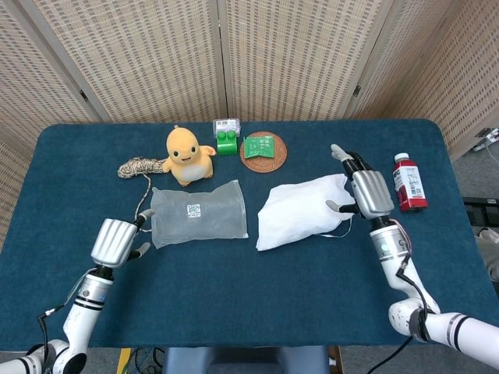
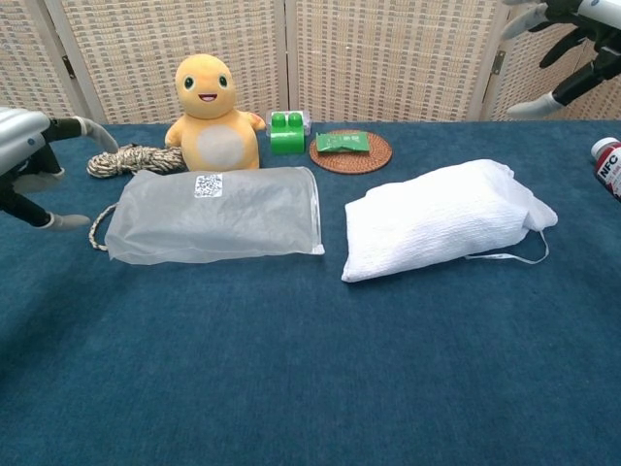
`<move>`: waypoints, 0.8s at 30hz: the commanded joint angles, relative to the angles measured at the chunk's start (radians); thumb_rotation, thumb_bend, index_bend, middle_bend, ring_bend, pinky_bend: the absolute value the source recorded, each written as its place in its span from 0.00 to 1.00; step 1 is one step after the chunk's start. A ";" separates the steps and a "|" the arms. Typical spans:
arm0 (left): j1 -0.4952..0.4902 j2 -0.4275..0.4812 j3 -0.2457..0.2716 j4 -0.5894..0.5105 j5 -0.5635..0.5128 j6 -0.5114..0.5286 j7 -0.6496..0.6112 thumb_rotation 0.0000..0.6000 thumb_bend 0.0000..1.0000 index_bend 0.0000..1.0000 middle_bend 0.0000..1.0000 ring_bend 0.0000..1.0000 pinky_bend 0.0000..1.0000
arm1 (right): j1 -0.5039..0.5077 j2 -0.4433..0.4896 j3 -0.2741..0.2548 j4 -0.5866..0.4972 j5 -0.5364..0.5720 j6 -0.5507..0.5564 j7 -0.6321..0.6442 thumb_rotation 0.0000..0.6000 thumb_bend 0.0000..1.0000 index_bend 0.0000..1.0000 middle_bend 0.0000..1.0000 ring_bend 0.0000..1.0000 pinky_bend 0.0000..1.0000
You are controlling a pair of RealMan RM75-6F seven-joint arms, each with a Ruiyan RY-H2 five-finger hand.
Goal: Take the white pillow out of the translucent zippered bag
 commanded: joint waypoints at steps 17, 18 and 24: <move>0.096 0.247 -0.070 -0.280 -0.043 0.120 -0.011 1.00 0.21 0.31 0.22 0.26 0.55 | -0.156 0.192 -0.122 -0.174 -0.097 0.115 -0.067 1.00 0.00 0.15 0.18 0.08 0.28; 0.103 0.266 -0.069 -0.296 -0.048 0.119 -0.015 1.00 0.21 0.30 0.22 0.26 0.54 | -0.165 0.194 -0.128 -0.174 -0.103 0.123 -0.060 1.00 0.00 0.15 0.18 0.08 0.28; 0.142 0.364 -0.040 -0.360 -0.045 0.106 -0.073 1.00 0.21 0.29 0.22 0.26 0.52 | -0.211 0.204 -0.159 -0.168 -0.134 0.161 -0.035 1.00 0.00 0.15 0.18 0.08 0.28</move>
